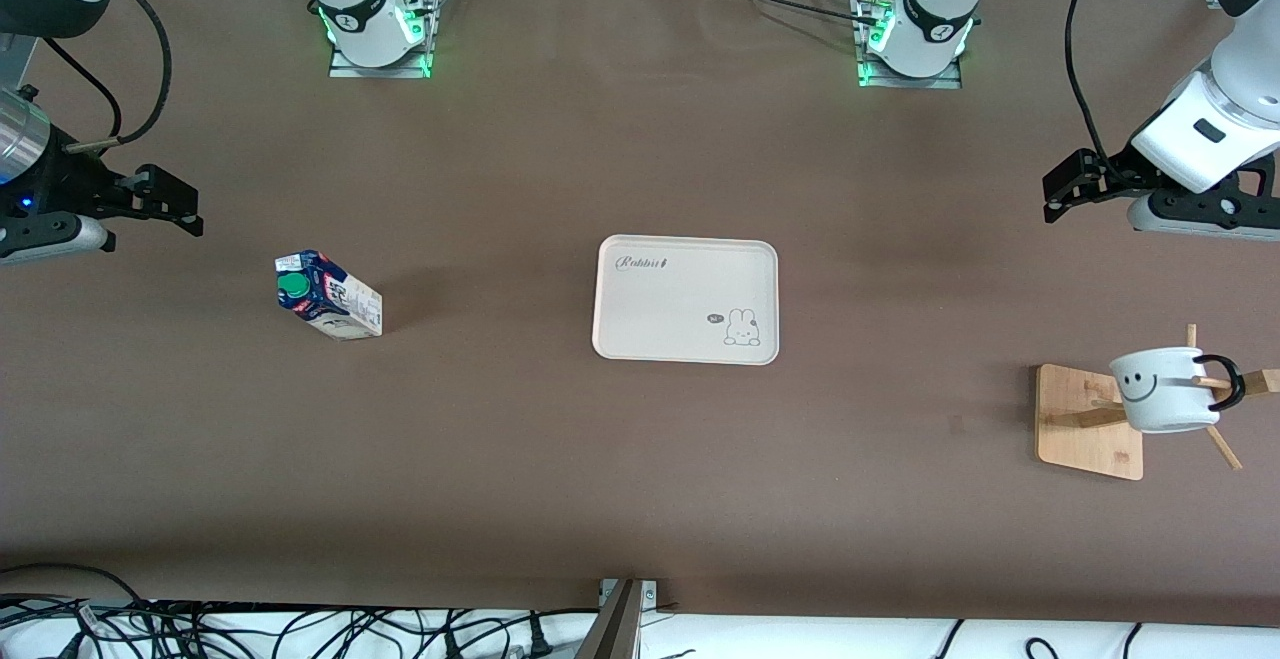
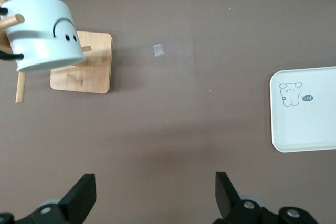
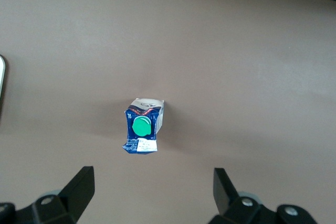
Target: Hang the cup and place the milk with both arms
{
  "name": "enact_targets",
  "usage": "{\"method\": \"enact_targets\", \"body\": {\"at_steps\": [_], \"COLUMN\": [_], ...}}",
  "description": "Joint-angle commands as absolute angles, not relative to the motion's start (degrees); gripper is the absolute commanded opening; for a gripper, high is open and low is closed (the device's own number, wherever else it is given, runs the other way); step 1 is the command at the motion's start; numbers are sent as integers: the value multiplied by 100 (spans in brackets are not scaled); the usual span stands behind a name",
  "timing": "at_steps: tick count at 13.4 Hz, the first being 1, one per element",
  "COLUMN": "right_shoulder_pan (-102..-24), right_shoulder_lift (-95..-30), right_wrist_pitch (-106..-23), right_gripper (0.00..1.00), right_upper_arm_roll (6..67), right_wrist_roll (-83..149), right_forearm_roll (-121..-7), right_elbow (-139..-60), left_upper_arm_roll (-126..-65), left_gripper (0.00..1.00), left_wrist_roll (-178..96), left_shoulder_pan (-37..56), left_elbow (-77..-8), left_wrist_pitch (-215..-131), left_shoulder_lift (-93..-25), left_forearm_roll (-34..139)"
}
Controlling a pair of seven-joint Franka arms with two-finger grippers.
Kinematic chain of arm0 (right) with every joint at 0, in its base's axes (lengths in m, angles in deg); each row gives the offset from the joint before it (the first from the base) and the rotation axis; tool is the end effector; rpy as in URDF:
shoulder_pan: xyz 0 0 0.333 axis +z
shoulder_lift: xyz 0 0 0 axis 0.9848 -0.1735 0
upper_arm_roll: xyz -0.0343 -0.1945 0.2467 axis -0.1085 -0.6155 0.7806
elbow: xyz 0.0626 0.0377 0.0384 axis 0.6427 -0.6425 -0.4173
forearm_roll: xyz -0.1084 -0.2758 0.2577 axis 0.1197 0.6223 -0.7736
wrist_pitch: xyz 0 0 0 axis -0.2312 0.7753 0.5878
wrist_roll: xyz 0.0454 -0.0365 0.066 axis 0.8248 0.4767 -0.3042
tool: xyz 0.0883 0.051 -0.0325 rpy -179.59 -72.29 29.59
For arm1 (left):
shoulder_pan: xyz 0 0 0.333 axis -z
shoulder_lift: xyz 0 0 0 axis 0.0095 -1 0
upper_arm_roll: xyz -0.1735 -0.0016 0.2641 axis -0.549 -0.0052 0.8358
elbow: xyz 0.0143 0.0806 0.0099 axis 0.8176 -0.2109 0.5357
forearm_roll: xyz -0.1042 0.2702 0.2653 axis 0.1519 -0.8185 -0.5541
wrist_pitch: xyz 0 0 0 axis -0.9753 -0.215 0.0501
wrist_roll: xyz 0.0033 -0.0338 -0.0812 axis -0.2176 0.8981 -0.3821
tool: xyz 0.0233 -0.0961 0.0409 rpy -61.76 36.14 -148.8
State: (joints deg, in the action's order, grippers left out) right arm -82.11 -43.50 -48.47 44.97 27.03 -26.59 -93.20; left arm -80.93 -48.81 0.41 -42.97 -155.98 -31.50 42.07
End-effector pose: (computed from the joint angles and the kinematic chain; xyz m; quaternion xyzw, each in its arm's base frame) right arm 0.5921 0.0085 0.5714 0.9944 0.1040 0.0192 0.0019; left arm 0.5542 -0.0313 0.5726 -0.9988 0.0456 -0.0129 0.0132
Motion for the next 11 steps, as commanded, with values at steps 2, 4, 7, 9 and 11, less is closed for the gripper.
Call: {"method": "enact_targets", "body": {"at_steps": [2, 4, 7, 9, 11], "right_shoulder_pan": [-8238, -8238, -8238, -8238, -8238], "right_shoulder_lift": [-4325, -4325, -4325, -4325, -4325], "right_wrist_pitch": [-4850, -4850, -4850, -4850, -4850], "right_gripper": [100, 100, 100, 100, 100], "right_upper_arm_roll": [4514, 4514, 4514, 4514, 4514], "right_wrist_roll": [2610, 2619, 2610, 2619, 2628], "right_forearm_roll": [-2643, -2643, -2652, -2652, -2652], "right_elbow": [-9314, -9314, -9322, -9322, -9322], "left_upper_arm_roll": [-8045, -8062, -8071, -8080, -8089], "left_gripper": [100, 100, 100, 100, 100], "left_wrist_roll": [-4837, -4846, -4855, -4855, -4916], "left_shoulder_pan": [72, 72, 89, 89, 89], "left_elbow": [-4128, -4040, -4013, -4013, -4013], "left_wrist_pitch": [-15243, -15243, -15234, -15234, -15234], "left_shoulder_lift": [-3207, -3242, -3251, -3251, -3251], "left_forearm_roll": [4087, 4087, 4087, 4078, 4078]}}
